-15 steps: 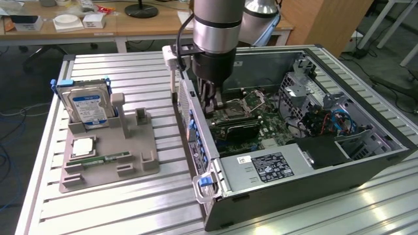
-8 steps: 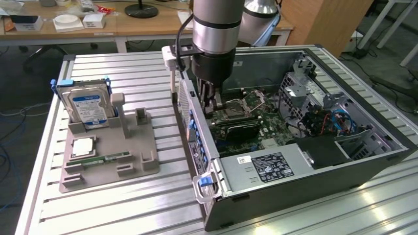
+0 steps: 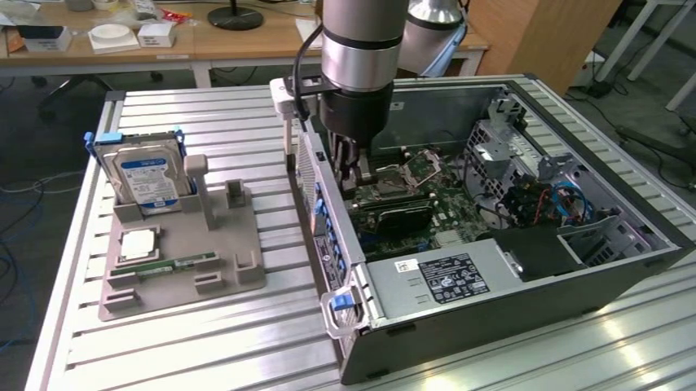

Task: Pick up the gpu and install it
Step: 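Press down on the gpu until it lock into place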

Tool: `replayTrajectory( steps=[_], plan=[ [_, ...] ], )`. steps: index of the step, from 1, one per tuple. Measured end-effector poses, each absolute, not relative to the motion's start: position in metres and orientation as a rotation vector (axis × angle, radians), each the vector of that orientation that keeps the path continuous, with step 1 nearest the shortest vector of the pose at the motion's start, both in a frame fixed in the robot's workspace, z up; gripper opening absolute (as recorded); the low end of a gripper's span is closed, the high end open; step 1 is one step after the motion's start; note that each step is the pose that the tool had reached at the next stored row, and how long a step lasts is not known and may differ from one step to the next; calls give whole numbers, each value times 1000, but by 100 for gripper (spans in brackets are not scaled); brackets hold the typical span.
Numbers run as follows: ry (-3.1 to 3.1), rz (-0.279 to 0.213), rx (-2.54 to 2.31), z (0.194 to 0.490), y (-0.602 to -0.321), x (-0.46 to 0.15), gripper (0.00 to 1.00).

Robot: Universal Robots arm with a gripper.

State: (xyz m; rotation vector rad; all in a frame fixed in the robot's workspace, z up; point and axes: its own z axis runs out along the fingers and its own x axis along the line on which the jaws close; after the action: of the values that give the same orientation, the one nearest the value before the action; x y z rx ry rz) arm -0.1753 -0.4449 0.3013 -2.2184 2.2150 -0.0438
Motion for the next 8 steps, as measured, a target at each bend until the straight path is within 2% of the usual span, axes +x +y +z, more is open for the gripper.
replayTrajectory(
  steps=[8],
  plan=[
    [2215, -44, -2218, 299, -448, -176, 10]
  ],
)
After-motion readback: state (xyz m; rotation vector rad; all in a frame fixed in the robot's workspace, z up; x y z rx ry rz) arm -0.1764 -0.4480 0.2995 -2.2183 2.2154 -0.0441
